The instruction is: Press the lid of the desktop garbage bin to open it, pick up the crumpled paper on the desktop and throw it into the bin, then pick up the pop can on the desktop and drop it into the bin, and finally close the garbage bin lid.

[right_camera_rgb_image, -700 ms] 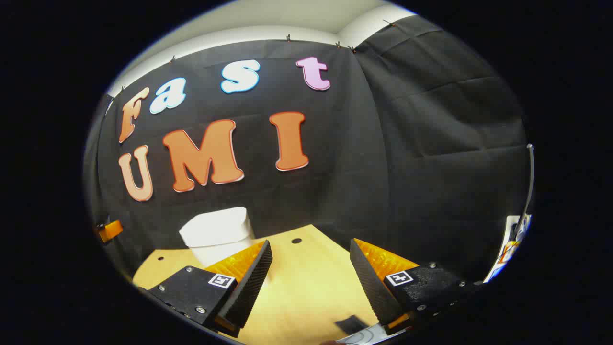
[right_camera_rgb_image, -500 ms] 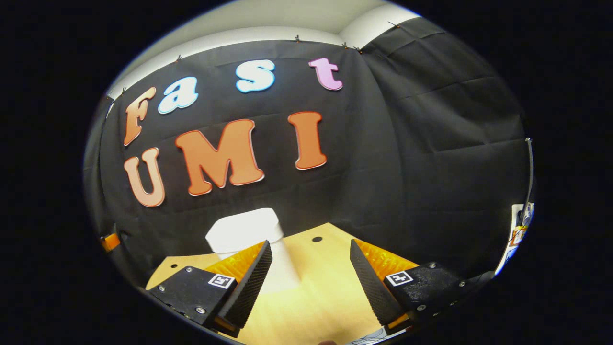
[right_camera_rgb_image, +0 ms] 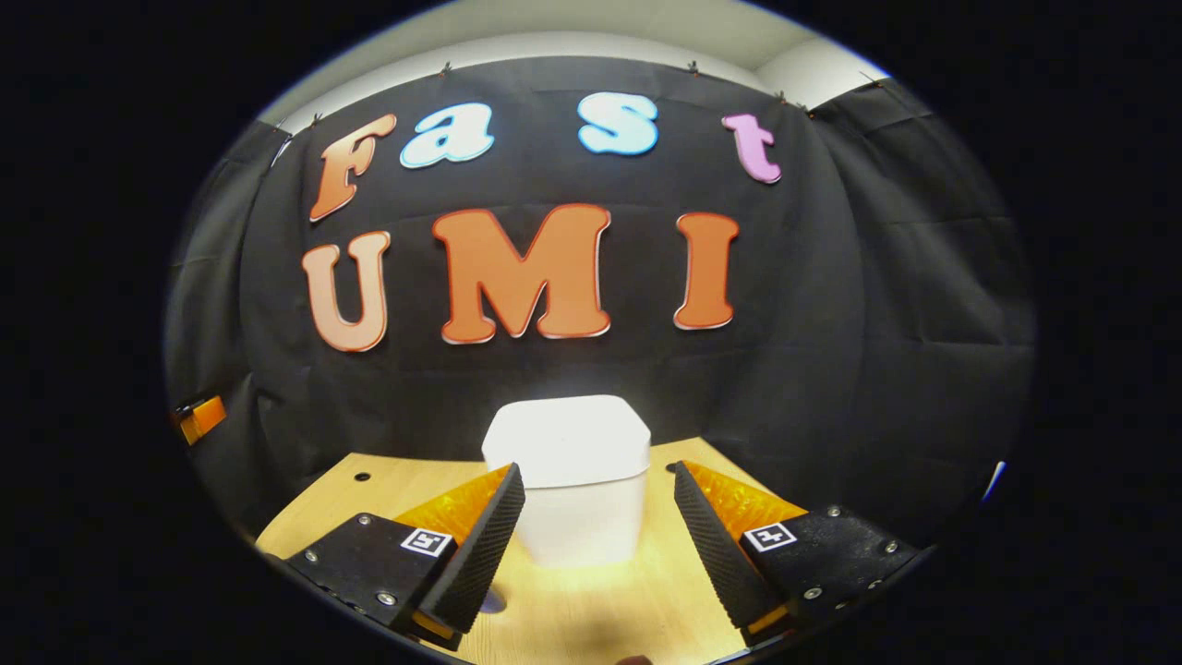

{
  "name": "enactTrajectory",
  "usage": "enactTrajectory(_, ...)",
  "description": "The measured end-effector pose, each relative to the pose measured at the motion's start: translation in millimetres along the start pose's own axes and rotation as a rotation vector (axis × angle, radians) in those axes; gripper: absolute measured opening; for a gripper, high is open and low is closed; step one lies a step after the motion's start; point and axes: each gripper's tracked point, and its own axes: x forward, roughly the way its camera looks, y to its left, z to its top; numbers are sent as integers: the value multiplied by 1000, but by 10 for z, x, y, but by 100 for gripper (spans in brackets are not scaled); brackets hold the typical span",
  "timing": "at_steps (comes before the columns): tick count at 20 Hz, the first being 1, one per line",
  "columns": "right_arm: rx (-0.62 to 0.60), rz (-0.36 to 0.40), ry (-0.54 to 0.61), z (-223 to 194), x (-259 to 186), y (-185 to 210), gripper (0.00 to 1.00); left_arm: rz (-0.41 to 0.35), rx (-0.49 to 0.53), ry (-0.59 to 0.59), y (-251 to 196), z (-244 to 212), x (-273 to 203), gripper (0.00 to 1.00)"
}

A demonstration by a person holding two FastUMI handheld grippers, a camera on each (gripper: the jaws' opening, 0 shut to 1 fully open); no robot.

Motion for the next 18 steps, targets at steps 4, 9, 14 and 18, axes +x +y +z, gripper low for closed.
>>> enactTrajectory(4, 40, 13, 17, -19, 80, 119, 99, -40, 33, 53, -115, -146, 40, 98)
enactTrajectory(9, 9, 33, 6, -137, 68, 166, 99, -43, 40, 31, -147, -62, 21, 98)
enactTrajectory(14, 8, 53, 27, -144, 109, 162, 99, -29, 44, 28, -123, -45, -45, 98)
enactTrajectory(18, 12, 27, 81, -292, 108, 86, 75, -28, 57, 31, -44, -53, -69, 100)
